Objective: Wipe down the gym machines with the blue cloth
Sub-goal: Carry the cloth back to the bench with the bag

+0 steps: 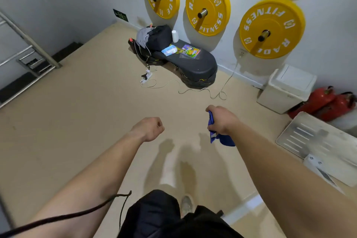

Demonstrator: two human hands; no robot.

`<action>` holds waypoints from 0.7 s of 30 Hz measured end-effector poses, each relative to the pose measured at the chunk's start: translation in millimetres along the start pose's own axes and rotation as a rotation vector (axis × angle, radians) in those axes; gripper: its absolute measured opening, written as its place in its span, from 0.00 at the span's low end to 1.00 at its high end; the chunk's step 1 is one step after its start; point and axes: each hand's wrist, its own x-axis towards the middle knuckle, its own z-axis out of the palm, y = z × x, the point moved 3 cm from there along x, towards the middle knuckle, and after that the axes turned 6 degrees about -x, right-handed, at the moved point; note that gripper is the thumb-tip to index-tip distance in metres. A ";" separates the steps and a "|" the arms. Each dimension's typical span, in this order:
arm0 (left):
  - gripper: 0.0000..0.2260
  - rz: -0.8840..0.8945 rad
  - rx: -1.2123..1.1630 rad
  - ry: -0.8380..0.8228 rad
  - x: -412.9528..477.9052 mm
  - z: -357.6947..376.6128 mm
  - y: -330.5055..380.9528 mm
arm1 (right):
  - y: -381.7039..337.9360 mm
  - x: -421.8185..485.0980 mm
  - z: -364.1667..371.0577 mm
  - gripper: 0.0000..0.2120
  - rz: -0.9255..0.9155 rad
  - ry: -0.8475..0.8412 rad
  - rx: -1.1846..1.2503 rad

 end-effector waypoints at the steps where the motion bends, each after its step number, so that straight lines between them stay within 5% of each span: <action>1: 0.10 0.008 0.003 -0.010 21.7 -13.1 2.0 | -1.7 22.1 -10.6 0.31 0.006 -0.004 0.001; 21: 0.09 0.099 -0.099 -0.153 498.6 -254.8 72.5 | 32.5 482.0 -212.6 0.27 0.119 0.071 0.096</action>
